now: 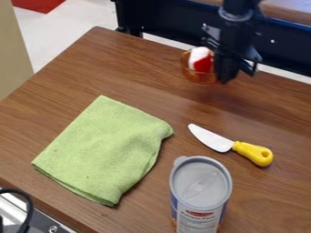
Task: Placed the orange pot above the yellow-handled knife
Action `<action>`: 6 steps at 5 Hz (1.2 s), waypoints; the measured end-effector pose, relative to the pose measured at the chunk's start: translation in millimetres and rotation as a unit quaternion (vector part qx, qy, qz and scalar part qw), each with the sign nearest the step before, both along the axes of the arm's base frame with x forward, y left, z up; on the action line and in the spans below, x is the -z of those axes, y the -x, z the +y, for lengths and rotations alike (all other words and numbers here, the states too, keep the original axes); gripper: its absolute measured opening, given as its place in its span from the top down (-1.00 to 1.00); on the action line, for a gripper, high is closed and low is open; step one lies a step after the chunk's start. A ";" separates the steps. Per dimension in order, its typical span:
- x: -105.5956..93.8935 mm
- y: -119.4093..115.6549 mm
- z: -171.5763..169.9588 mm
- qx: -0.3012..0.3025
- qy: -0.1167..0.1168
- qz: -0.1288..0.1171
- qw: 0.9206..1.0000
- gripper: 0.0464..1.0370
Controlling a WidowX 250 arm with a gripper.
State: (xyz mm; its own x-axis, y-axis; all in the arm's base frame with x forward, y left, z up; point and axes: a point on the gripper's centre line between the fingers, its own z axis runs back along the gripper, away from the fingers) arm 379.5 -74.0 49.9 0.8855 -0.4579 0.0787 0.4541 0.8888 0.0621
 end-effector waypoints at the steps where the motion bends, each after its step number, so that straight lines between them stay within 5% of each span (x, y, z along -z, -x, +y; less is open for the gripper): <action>1: 6.8 8.5 -26.3 0.060 0.003 -0.002 0.998 0.97; 3: 4.3 25.8 -64.0 0.116 -0.011 -0.038 0.992 0.97; 6: 40.5 28.3 -92.9 0.105 -0.005 -0.019 0.994 0.97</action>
